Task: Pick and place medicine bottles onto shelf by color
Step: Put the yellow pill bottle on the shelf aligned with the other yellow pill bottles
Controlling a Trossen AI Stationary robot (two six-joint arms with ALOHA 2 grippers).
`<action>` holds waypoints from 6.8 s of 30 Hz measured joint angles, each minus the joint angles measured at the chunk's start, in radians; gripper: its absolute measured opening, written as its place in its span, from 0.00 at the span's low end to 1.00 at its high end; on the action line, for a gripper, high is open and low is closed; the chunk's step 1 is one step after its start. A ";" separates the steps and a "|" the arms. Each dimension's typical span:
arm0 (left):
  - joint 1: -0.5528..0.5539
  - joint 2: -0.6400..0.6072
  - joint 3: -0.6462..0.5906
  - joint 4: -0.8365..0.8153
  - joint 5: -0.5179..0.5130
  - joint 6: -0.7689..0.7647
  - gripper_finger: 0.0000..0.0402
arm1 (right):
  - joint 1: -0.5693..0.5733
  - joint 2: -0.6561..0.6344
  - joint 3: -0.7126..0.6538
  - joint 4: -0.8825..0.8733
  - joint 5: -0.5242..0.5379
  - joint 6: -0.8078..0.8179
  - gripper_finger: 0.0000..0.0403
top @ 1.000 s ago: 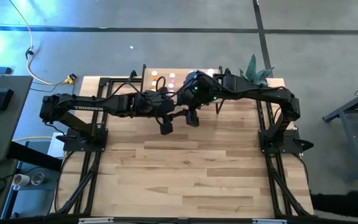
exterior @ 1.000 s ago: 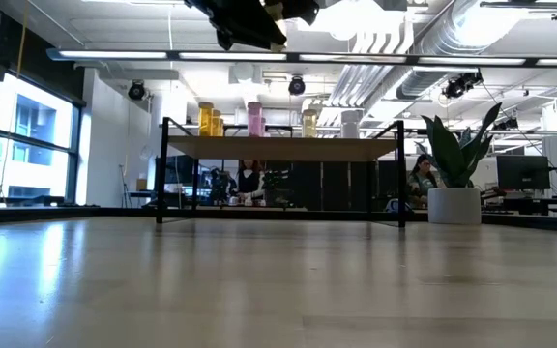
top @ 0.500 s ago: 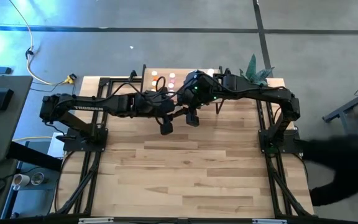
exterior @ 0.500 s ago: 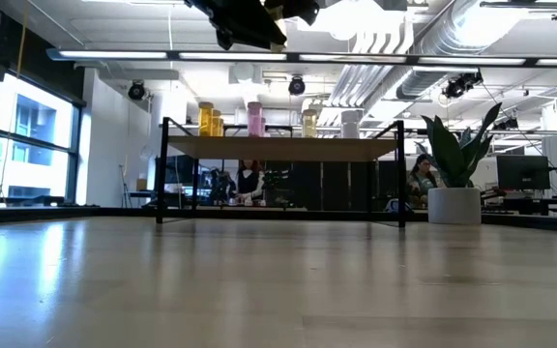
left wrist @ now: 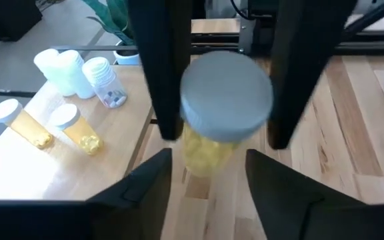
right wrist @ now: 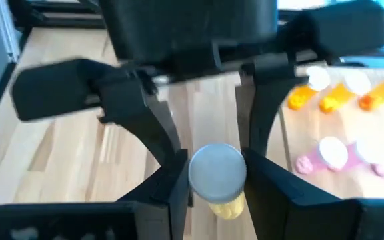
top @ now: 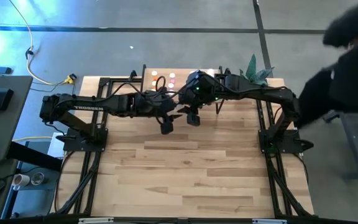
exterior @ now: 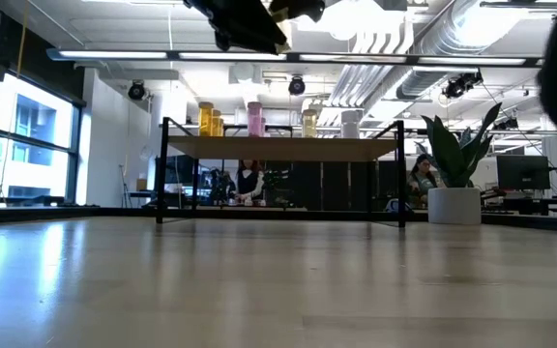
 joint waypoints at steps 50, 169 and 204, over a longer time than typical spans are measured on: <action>0.139 -0.267 0.001 -0.067 -0.178 -0.101 0.57 | -0.254 -0.518 -0.790 0.713 0.017 0.227 0.27; 0.464 -0.361 0.000 -0.139 0.096 -0.036 0.57 | -0.240 -0.241 -0.790 0.712 0.161 0.275 0.27; 0.465 -0.361 0.000 -0.142 0.096 -0.036 0.57 | -0.239 -0.239 -0.790 0.701 0.161 0.293 0.36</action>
